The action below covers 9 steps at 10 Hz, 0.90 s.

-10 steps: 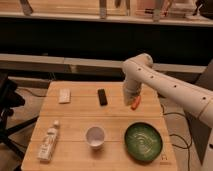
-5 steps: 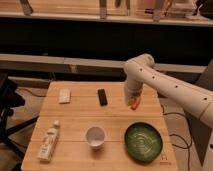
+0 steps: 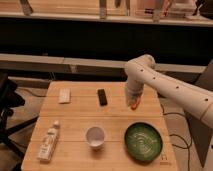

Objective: Move the arm in a circular motion

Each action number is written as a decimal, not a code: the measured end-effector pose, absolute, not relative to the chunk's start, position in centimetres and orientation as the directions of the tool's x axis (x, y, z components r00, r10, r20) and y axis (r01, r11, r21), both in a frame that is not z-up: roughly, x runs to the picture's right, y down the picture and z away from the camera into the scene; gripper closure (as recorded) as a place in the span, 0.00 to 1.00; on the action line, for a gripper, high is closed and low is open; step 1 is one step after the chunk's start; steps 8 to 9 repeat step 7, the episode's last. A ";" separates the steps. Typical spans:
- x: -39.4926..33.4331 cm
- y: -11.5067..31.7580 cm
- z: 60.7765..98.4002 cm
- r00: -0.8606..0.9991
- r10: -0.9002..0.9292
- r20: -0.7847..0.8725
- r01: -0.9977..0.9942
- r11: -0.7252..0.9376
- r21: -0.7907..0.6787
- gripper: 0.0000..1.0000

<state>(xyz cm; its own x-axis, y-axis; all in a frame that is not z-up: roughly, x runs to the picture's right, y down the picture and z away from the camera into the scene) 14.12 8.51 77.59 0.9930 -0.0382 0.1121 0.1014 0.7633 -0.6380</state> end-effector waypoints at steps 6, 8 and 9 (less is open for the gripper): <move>14.4 8.8 77.9 0.995 -0.017 0.099 0.076 0.767 -0.637 1.00; 14.1 9.1 77.7 0.995 -0.024 0.100 0.083 0.765 -0.639 1.00; 14.1 9.1 77.7 0.995 -0.024 0.100 0.083 0.765 -0.639 1.00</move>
